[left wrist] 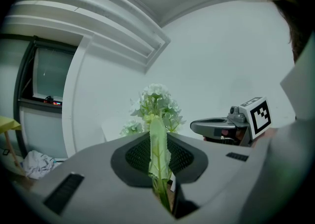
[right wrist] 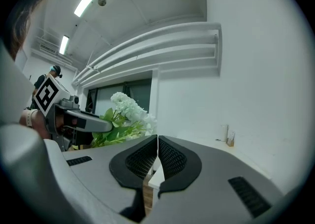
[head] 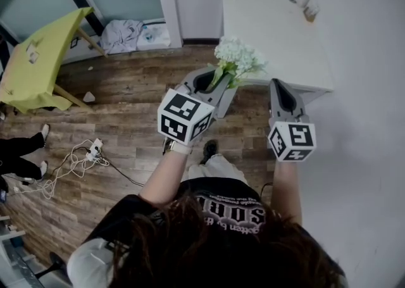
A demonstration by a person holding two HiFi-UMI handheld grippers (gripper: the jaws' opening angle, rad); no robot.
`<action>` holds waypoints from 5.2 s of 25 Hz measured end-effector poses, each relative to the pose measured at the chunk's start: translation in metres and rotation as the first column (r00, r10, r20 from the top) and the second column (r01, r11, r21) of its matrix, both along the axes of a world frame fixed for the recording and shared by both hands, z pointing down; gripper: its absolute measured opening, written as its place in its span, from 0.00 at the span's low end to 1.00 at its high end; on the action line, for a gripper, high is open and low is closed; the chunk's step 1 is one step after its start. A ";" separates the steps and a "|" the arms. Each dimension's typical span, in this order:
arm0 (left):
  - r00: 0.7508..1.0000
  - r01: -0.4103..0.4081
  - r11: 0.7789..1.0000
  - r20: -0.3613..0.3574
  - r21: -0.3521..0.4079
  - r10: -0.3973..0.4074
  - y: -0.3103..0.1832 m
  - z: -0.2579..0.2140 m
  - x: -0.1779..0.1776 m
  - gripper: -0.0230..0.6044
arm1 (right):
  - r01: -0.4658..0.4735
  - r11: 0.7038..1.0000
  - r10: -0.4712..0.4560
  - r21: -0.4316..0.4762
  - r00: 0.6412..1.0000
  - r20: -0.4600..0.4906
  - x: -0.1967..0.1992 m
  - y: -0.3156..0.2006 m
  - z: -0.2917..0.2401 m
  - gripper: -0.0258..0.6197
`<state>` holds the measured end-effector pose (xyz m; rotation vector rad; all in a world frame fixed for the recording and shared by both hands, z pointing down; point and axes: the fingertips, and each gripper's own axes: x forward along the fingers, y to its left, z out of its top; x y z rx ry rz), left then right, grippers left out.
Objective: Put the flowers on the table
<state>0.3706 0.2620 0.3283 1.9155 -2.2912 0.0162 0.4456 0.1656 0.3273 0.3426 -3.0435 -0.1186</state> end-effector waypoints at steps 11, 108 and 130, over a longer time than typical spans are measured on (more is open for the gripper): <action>1.000 -0.003 1.000 0.004 0.010 0.003 -0.046 0.001 -0.069 0.11 | -0.001 1.000 0.001 0.007 1.000 -0.007 -0.065 -0.043 0.004 0.09; 0.853 -0.518 0.854 0.044 -0.057 0.520 -0.468 0.020 -0.530 0.11 | -0.525 0.849 0.524 -0.068 0.851 -0.031 -0.470 -0.401 0.047 0.09; 0.715 -0.689 0.714 0.050 -0.123 0.698 -0.594 0.049 -0.551 0.11 | -0.776 0.628 0.775 -0.060 0.630 -0.053 -0.440 -0.471 0.045 0.09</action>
